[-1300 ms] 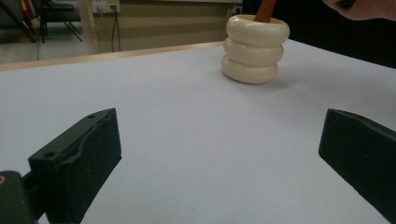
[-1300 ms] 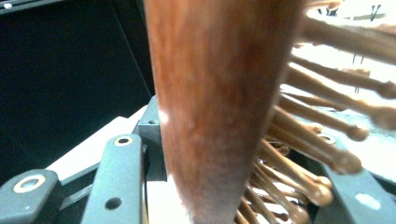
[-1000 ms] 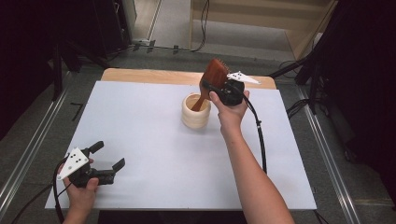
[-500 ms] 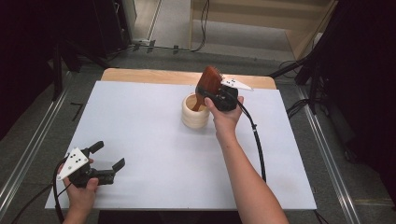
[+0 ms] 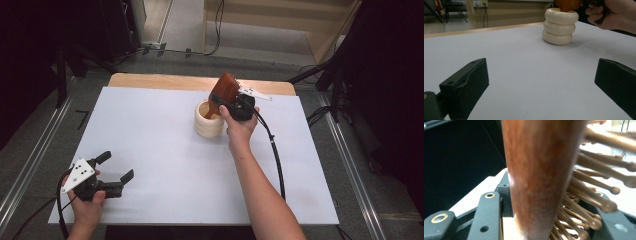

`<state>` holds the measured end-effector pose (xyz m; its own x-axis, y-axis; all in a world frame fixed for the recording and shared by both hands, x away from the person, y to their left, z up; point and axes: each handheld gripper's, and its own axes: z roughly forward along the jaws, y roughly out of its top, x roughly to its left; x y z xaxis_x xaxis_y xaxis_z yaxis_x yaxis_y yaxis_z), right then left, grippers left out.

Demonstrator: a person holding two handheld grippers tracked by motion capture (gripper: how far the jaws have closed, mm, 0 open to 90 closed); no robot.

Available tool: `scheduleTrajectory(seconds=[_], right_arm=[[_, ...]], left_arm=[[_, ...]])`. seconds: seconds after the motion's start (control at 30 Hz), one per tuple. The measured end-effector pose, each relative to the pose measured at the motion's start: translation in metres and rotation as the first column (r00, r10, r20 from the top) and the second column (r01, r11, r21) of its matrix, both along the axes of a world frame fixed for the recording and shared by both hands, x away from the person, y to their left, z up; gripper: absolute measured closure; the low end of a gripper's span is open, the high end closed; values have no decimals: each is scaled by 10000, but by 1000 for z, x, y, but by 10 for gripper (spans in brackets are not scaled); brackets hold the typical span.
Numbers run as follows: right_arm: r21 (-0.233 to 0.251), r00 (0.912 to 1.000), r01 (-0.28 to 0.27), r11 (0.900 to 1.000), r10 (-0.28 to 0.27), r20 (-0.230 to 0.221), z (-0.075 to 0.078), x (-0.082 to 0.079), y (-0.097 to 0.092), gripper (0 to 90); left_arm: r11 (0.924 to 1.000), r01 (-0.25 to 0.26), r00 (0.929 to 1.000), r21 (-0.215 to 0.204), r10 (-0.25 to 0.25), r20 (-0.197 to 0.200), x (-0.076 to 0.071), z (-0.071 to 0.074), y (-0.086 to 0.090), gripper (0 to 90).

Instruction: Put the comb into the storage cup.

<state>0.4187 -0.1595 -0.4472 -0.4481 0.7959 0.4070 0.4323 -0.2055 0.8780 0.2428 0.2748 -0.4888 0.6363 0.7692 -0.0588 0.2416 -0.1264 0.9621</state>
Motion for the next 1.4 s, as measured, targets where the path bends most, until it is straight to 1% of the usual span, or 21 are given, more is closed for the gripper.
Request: scheduleTrajectory(seconds=[0.1, 0.23, 0.33, 0.4, 0.53, 0.63, 0.7, 0.8, 0.83, 0.9, 1.0, 1.1, 1.17, 1.27, 1.3, 1.33, 1.37, 1.4], right_arm=[[274, 9996, 207, 9994, -202, -181, -3, 1, -4, 498], [644, 9984, 367, 9972, -339, -443, -7, 2, -9, 488], [616, 9984, 333, 9975, -304, -472, -7, 3, -10, 476], [497, 9982, 391, 9980, -367, -484, -7, 3, -10, 462], [589, 9977, 370, 9976, -335, -584, -8, 4, -12, 429], [444, 9977, 399, 9982, -374, -562, -6, 4, -14, 385], [394, 9975, 360, 9986, -335, -626, -5, 3, -16, 363], [110, 9974, 215, 9997, -207, -690, -5, 3, -18, 318], [40, 9975, 174, 9998, -170, -686, -5, 3, -18, 291], [-120, 9979, 132, 9998, -139, -638, -5, 3, -19, 278], [-159, 9982, 130, 9998, -139, -577, -3, 2, -19, 245], [-248, 9984, 77, 9997, -91, -549, -2, 2, -19, 165], [-431, 9985, 69, 9990, -92, -531, -2, 1, -19, 91], [-696, 9989, 47, 9976, -79, -464, -1, 0, -18, 72], [-825, 9991, -14, 9966, -21, -430, 0, -1, -18, 20], [-886, 9992, -88, 9960, 54, -384, 0, -1, -18, 0], [-943, 9993, -225, 9953, 195, -321, 0, -2, -18, 0], [-1063, 9994, -159, 9942, 125, -317, 1, -3, -18, 0]], left_arm=[[10000, 6, 10000, 40, -6, 9, 0, 0, 0, 0], [10000, 6, 10000, 85, -6, 21, 0, 0, 0, 0], [9999, 8, 10000, 106, -8, 14, 0, 0, -1, 0], [9999, 2, 10000, 113, -3, 20, 0, 0, 0, 0], [9999, -9, 10000, 113, 9, 24, 0, 0, -1, 0], [9999, -9, 10000, 100, 9, 21, 0, 0, -1, 0], [9999, -11, 10000, 114, 10, 30, 0, 0, -1, 0], [9999, -11, 10000, 109, 11, 38, 0, 0, -1, 0], [9999, -15, 10000, 104, 14, 38, 0, 0, -1, 0], [9999, -7, 10000, 107, 7, 43, 0, 0, -1, 0], [10000, -9, 10000, 96, 9, 45, 0, 0, -1, 0], [9999, -4, 10000, 120, 4, 53, 0, 0, -1, 0], [9999, 2, 10000, 121, -3, 54, 0, 0, -1, 0], [9999, 6, 10000, 120, -7, 54, 0, 0, -1, 0], [9999, 8, 10000, 117, -8, 52, 0, 0, -1, 0], [9999, 9, 10000, 117, -9, 52, 0, 0, -1, 0], [9999, 13, 10000, 123, -14, 53, 0, 0, -1, 0], [9999, 15, 10000, 123, -16, 51, 0, 0, -1, 0]])
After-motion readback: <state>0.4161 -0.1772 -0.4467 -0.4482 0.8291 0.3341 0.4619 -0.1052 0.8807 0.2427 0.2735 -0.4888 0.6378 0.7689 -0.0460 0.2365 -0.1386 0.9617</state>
